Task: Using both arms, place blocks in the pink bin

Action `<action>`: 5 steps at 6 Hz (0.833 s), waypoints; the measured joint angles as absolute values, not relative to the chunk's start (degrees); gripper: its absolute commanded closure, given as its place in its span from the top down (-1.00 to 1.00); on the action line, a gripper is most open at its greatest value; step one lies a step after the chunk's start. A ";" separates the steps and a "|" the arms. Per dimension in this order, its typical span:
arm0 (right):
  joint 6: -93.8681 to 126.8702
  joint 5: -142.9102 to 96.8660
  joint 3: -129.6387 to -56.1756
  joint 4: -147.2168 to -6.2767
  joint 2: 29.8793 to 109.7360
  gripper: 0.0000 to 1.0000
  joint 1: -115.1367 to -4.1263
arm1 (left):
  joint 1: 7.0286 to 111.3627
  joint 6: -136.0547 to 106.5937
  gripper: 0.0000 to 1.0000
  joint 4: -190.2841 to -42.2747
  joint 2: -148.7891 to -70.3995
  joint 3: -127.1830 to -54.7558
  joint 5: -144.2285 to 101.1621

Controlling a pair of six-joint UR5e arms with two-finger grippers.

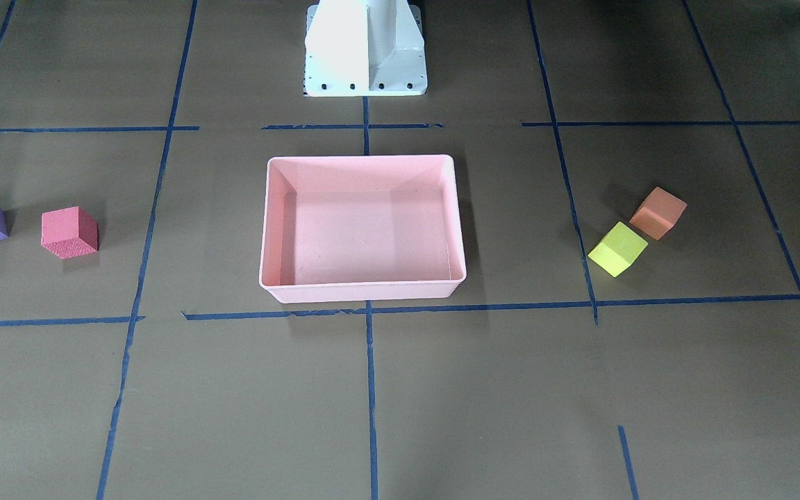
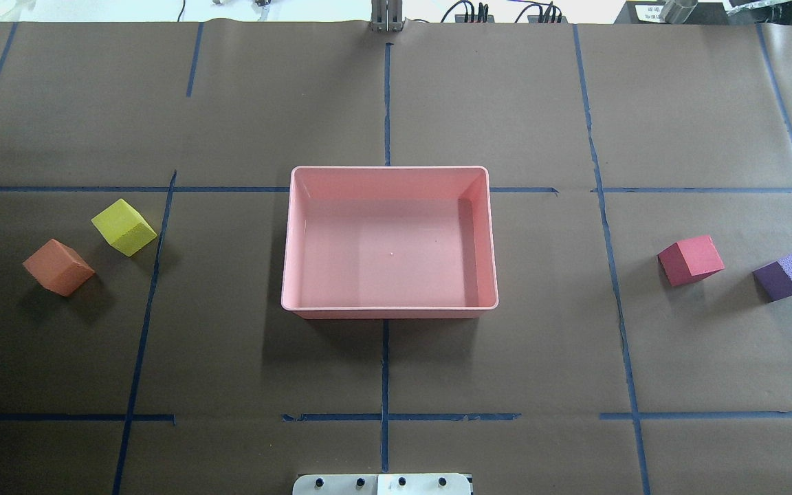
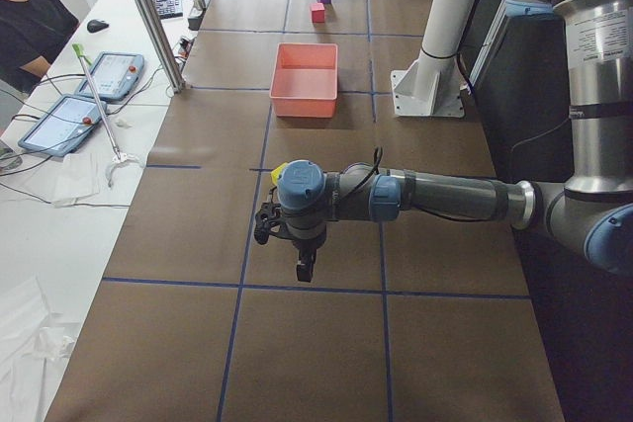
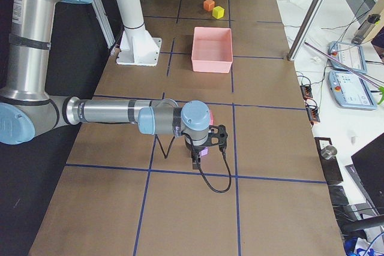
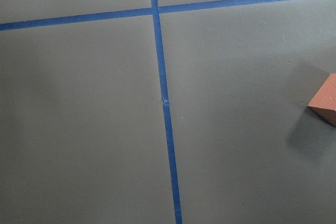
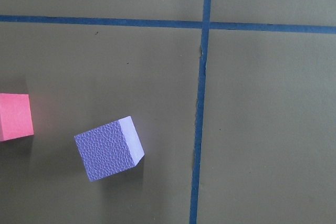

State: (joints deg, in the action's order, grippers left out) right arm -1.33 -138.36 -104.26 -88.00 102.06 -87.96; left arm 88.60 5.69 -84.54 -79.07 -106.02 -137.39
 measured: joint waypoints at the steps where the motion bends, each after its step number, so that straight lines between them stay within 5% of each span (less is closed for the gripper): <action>1: -0.83 -137.59 -104.07 -84.48 102.10 1.00 -84.27 | 88.60 5.65 1.00 -84.63 -79.04 -105.89 -137.43; 5: 0.24 -133.10 -100.89 -77.28 100.91 1.00 -70.40 | 88.65 5.65 1.00 -85.13 -79.07 -105.99 -139.21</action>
State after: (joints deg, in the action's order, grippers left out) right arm 0.24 -133.10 -100.89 -77.28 100.91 -70.40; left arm 88.65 5.65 -85.13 -79.07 -105.99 -139.21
